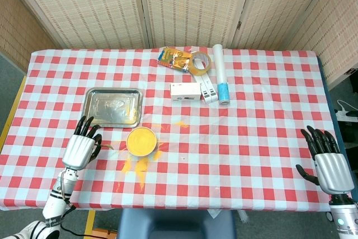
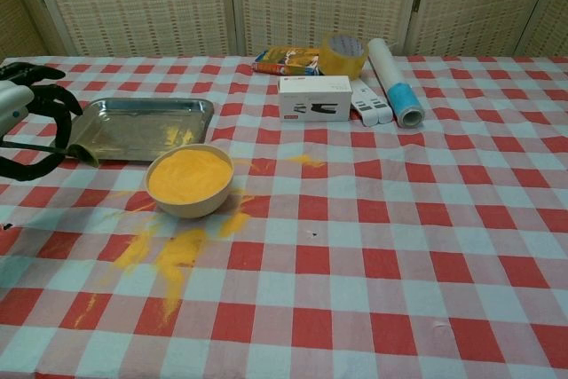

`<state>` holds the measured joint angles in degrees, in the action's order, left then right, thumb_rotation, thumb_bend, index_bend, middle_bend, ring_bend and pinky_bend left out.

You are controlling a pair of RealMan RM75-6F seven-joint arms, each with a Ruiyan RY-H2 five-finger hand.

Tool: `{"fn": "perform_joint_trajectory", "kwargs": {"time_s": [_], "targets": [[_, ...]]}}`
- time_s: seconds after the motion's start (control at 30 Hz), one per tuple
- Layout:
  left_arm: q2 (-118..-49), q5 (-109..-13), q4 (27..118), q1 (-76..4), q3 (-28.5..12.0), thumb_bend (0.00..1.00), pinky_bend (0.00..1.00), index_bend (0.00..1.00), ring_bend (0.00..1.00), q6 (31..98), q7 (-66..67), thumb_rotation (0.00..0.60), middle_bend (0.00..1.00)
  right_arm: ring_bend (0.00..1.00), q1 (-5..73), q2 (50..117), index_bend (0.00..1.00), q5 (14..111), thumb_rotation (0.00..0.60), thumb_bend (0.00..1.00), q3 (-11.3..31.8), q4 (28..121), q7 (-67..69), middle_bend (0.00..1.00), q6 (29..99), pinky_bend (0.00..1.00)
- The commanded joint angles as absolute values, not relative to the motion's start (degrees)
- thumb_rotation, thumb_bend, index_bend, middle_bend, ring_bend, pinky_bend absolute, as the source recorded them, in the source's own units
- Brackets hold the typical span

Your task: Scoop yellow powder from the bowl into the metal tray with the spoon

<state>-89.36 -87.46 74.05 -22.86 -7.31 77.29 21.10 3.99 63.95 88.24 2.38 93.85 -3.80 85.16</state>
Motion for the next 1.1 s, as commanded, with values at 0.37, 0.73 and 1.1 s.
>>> {"fn": "perform_joint_trajectory", "kwargs": {"time_s": [0.37, 0.73, 1.1], "targets": [[-92.8, -80.7, 79.7, -31.2, -12.8, 0.56, 0.05, 0.79, 0.06, 70.9, 43.4, 0.6, 0.29, 0.0, 4.1, 63.7, 0.0, 87.7, 0.6, 0.16, 2.5, 93.8, -3.6, 0.0, 84.6, 0.0], [-101.4, -82.5, 73.0, -34.5, -11.5, 0.56, 0.05, 0.79, 0.09, 73.5, 54.0, 0.6, 0.31, 0.0, 4.0, 63.3, 0.0, 88.0, 0.6, 0.16, 2.4, 94.0, -2.9, 0.0, 84.8, 0.0], [-108.3, -83.0, 63.3, -36.3, -10.7, 0.56, 0.05, 0.79, 0.1, 75.5, 61.9, 0.6, 0.32, 0.0, 3.7, 62.6, 0.0, 88.4, 0.6, 0.16, 2.4, 94.1, -1.6, 0.0, 85.6, 0.0]]}}
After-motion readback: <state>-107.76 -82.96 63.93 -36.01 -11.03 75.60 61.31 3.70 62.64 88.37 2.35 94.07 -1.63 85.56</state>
